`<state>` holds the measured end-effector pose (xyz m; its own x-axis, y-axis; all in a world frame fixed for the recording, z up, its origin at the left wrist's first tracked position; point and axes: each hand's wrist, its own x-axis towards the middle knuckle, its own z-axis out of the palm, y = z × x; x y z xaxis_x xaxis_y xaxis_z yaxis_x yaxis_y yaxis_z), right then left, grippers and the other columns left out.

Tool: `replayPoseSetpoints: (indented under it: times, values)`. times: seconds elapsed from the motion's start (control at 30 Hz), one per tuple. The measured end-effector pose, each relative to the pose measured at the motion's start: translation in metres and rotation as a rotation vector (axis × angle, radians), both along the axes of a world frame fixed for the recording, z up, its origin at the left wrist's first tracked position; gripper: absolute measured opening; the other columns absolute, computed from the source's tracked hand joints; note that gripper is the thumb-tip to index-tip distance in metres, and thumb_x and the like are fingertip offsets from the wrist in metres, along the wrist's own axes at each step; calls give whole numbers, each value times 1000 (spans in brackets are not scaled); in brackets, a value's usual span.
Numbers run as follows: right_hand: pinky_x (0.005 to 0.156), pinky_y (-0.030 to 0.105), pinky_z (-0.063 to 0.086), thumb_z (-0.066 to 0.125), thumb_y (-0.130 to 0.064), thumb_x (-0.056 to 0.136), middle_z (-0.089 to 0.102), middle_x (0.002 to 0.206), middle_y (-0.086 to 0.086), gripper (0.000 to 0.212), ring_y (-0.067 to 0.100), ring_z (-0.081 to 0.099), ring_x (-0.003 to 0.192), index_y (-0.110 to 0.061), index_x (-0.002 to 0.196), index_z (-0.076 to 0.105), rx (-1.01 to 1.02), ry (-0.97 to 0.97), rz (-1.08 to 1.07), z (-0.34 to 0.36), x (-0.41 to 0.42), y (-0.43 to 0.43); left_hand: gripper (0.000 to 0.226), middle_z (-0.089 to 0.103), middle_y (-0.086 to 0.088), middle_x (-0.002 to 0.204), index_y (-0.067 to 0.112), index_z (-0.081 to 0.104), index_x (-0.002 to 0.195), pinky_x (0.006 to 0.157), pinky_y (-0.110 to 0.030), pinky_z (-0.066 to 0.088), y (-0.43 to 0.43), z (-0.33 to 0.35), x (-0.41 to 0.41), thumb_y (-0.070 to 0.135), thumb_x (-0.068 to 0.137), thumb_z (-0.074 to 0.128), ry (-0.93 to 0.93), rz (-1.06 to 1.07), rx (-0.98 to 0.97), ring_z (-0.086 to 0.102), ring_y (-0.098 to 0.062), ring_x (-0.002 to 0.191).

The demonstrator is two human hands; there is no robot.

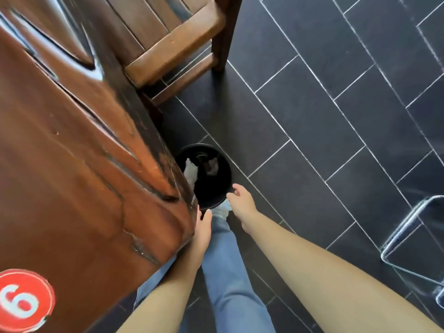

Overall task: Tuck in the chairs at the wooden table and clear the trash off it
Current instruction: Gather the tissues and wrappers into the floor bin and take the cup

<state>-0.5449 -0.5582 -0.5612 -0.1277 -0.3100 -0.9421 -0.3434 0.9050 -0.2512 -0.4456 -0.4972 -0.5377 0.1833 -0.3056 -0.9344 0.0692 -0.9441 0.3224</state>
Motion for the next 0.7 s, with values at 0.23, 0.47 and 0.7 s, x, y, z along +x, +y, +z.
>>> replayPoseSetpoints:
  times: [0.23, 0.47, 0.7]
  values:
    - [103, 29, 30, 41, -17, 96, 35, 150, 1, 49, 17, 36, 135, -21, 144, 34, -98, 7, 35, 39, -11, 0, 57, 16, -1, 156, 18, 9, 147, 116, -35, 14, -4, 38, -12, 29, 98, 36, 53, -166, -62, 16, -18, 142]
    - [112, 39, 29, 43, -26, 95, 34, 151, -5, 49, 16, 35, 135, -26, 143, 35, -362, 68, 140, 116, -15, -12, 57, 49, 12, 118, 13, 6, 147, 83, 2, 29, -20, 116, -10, 21, 99, 36, 62, -266, -164, 48, 1, 104]
    - [116, 43, 22, 43, -29, 97, 22, 157, -1, 50, 15, 19, 144, -26, 146, 31, -595, 136, 454, 204, -23, -14, 61, 5, -5, 158, 14, 5, 147, 115, -34, 2, -2, 200, 1, 31, 98, 37, 52, -571, -362, 0, -20, 144]
